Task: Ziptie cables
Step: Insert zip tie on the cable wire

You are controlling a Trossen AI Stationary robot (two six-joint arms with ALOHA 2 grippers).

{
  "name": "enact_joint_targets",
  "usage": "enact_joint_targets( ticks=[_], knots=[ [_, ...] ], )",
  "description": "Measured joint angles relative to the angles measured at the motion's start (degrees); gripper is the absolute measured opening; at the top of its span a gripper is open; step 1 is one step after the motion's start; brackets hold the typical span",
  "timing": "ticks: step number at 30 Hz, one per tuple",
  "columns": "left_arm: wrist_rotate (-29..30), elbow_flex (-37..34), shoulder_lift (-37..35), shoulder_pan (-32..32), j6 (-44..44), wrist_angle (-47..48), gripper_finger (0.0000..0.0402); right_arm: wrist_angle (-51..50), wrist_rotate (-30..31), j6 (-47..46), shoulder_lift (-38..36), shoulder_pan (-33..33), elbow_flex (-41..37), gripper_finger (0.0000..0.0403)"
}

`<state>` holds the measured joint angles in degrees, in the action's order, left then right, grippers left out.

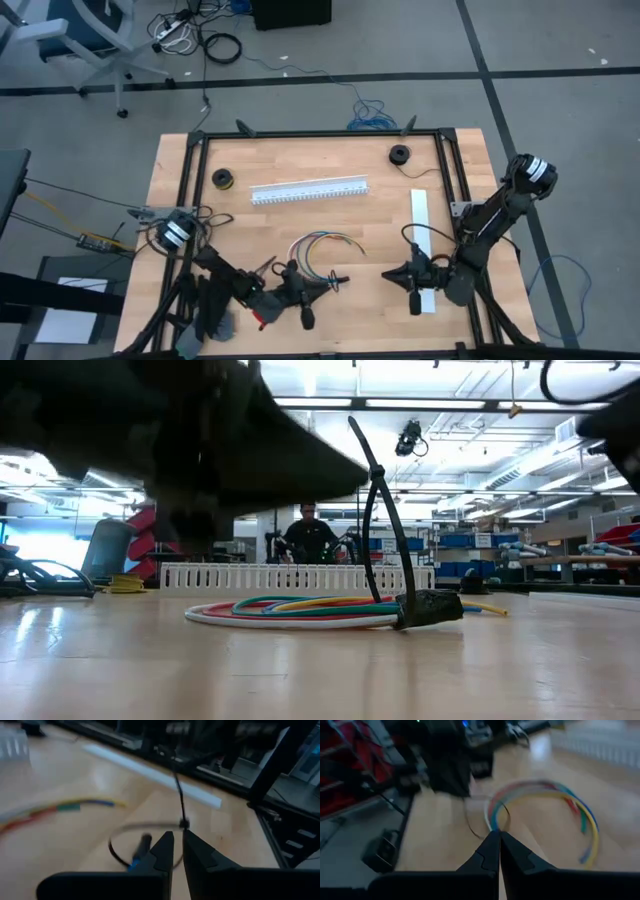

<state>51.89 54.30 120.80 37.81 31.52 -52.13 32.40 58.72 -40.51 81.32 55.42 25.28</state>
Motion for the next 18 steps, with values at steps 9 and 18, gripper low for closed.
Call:
enact_joint_targets(
  ticks=[9, 18],
  knots=[
    [5.33, 7.93, 8.02, 2.46, 3.35, -3.03, 0.0024, 6.78, -6.21, 10.13, 0.02, -2.53, 0.00, 0.0026],
    [5.99, 14.67, 10.92, 1.42, 0.83, -3.39, 0.0085, 7.13, -16.47, 13.22, 0.02, -7.84, 0.00, 0.0088]
  ],
)
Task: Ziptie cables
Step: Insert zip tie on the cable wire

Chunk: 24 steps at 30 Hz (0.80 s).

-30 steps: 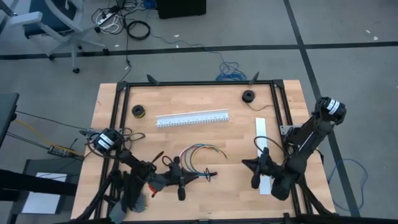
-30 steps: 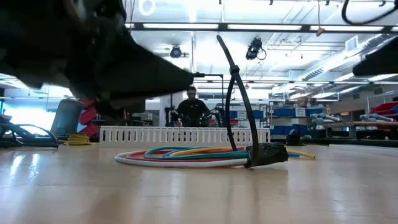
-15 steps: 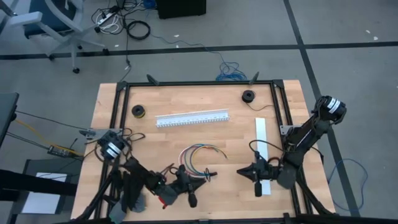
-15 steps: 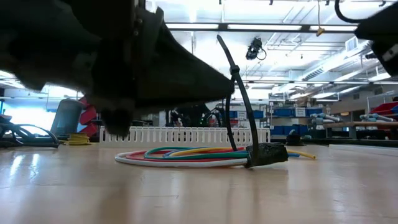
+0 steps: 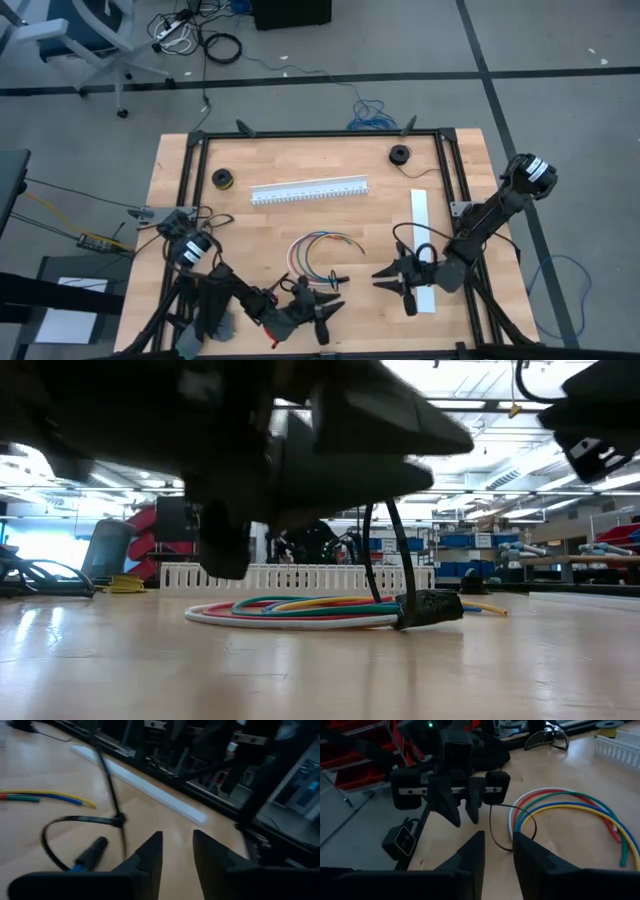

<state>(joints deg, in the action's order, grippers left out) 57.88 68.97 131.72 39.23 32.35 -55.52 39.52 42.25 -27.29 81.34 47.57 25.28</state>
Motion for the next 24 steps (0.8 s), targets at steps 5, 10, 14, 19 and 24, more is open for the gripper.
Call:
enact_joint_targets(
  ticks=[5, 10, 14, 19, 24],
  knots=[
    [1.37, -0.09, 0.02, -0.23, 2.15, 1.42, 0.0109, 0.28, -2.91, 2.24, 0.00, -2.14, 0.00, 0.0108],
    [1.19, -0.09, 0.02, 0.35, 2.75, 1.86, 0.0110, 0.29, -8.57, 4.40, 0.01, -4.27, 0.00, 0.0111],
    [1.46, -0.11, 0.02, 1.97, 0.28, 4.18, 0.0101, 0.29, -10.77, 6.49, 0.02, -5.44, 0.00, 0.0111],
    [2.39, -0.15, 0.02, 1.69, -3.43, 9.15, 0.0087, 0.27, -11.22, 8.01, 0.02, -6.63, 0.00, 0.0111],
    [2.23, -0.17, 0.02, 0.71, -2.74, 15.96, 0.0079, 0.27, -13.79, 8.48, 0.02, -7.72, 0.00, 0.0111]
  ],
)
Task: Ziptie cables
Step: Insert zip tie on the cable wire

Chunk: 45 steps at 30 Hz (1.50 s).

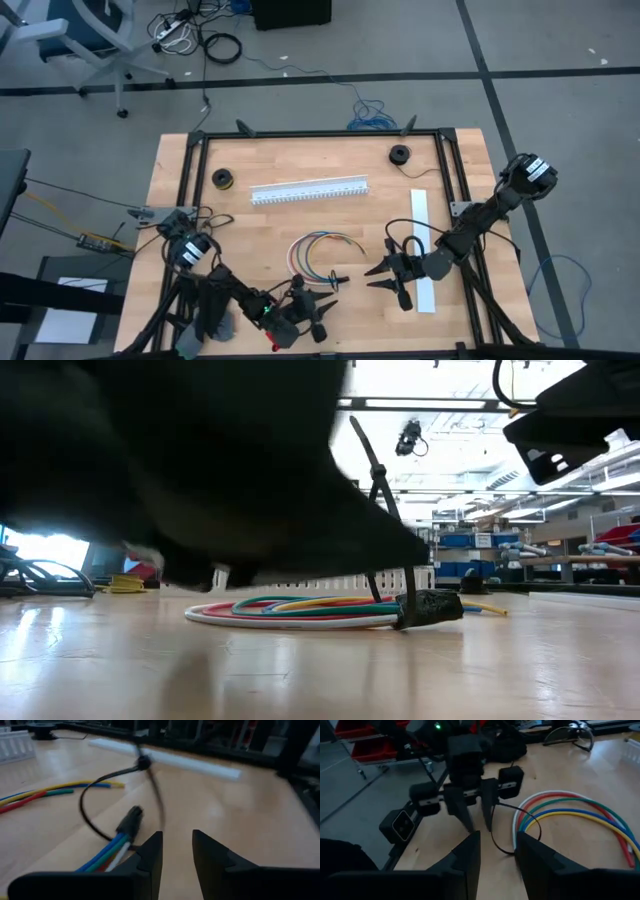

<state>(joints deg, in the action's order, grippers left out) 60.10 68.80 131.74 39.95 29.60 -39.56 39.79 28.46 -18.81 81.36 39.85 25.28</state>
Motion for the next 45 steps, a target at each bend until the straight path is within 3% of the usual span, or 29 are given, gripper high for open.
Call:
enact_joint_targets(
  ticks=[5, 9, 13, 18, 22, 27, 32, 35, 40, 45],
  knots=[
    [0.02, -0.03, -0.04, -0.92, -0.34, -0.97, 0.0078, 0.02, -2.37, -0.15, 0.00, -1.39, 0.00, 0.0111],
    [-0.27, -0.03, -0.07, -1.57, -1.33, -2.74, 0.0078, 0.10, -9.49, -1.67, 0.09, -3.89, 0.00, 0.0111],
    [-1.14, -0.03, -0.11, -2.40, -2.70, -6.06, 0.0077, 0.72, -12.63, -2.16, 0.11, -5.84, 0.00, 0.0111],
    [-6.03, -0.01, -0.11, -4.31, -3.82, -6.90, 0.0044, -0.36, -18.15, -3.47, 0.11, -8.02, 0.91, 0.0111],
    [-10.65, -0.01, -0.11, -6.19, -3.86, -7.44, 0.0005, -1.38, -19.70, -2.66, 0.11, -9.14, 2.07, 0.0111],
    [-11.35, -0.01, -0.11, -7.07, -5.69, -10.01, 0.0000, -6.60, -20.28, -2.80, 0.12, -10.73, 3.11, 0.0111],
    [-15.08, 0.06, -0.11, -8.53, -6.71, -11.40, 0.0000, -5.72, -22.96, -4.15, 0.19, -12.34, 3.23, 0.0111],
    [-16.52, 0.08, -0.11, -9.25, -6.71, -11.63, 0.0000, -5.13, -24.32, -5.55, 3.07, -13.09, 5.96, 0.0111],
    [-17.10, 0.08, -0.11, -9.33, -6.93, -11.42, 0.0000, -5.52, -28.70, -1.45, 15.75, -12.51, 16.14, 0.0111],
    [-15.79, -0.14, -0.02, -8.05, -6.60, -10.45, 0.0000, -5.20, -26.87, 0.29, 19.09, -12.35, 18.28, 0.0111]
  ],
)
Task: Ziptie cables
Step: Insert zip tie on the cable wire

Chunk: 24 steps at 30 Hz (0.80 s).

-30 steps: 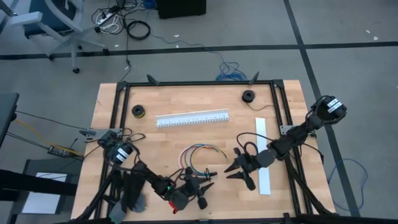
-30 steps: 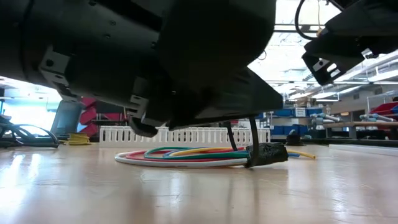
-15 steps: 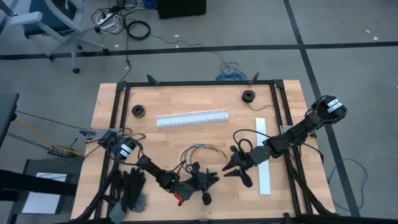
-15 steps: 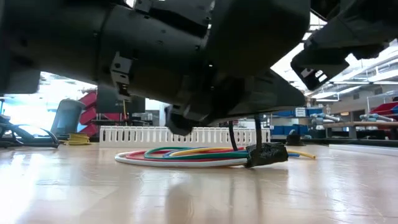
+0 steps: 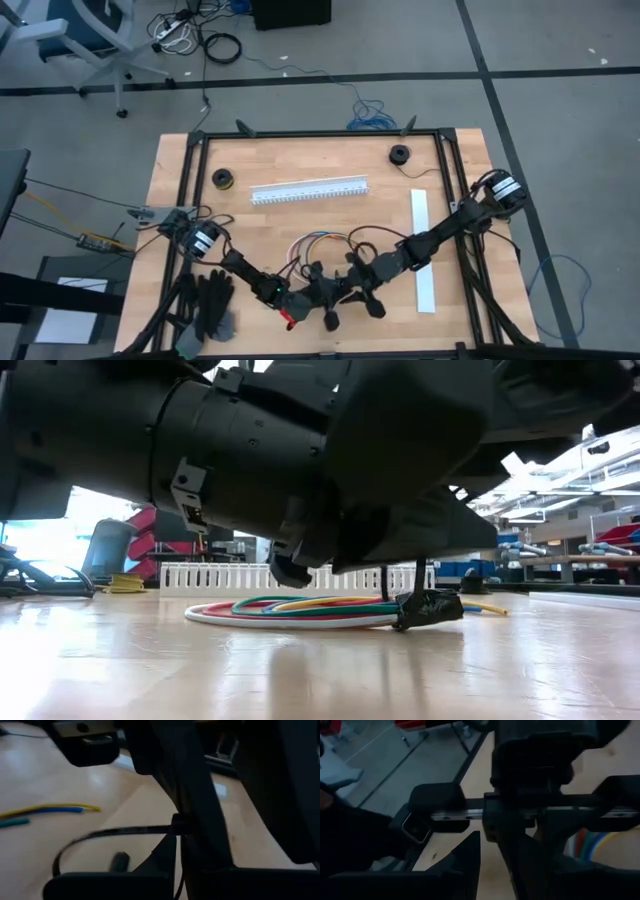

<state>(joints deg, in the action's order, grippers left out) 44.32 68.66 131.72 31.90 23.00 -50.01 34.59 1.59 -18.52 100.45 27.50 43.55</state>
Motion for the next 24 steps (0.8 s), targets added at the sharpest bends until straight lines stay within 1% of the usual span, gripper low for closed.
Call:
enact_joint_targets(
  ticks=[4, 8, 13, 20, 24],
  knots=[
    [2.41, 0.05, -0.09, 1.17, 0.09, -0.36, 0.0000, 3.48, 3.97, 0.23, -2.60, 0.26, -2.55, 0.0111],
    [2.18, 0.03, -0.09, 1.34, -0.15, -0.09, 0.0000, 5.18, 6.30, 0.47, -5.37, 0.64, -3.95, 0.0111],
    [2.27, 0.03, -0.09, 1.22, -0.33, -0.86, 0.0000, 4.34, 6.31, -3.24, -5.21, -0.39, -5.01, 0.0110],
    [1.54, 0.03, -0.09, 1.20, -0.37, -1.21, 0.0000, 6.72, 5.70, -1.65, -4.49, -1.15, -5.14, 0.0110],
    [0.62, 0.03, -0.09, 1.23, -0.39, -1.53, 0.0000, 6.67, 1.76, -2.04, -4.17, -3.03, -5.14, 0.0110]
  ],
)
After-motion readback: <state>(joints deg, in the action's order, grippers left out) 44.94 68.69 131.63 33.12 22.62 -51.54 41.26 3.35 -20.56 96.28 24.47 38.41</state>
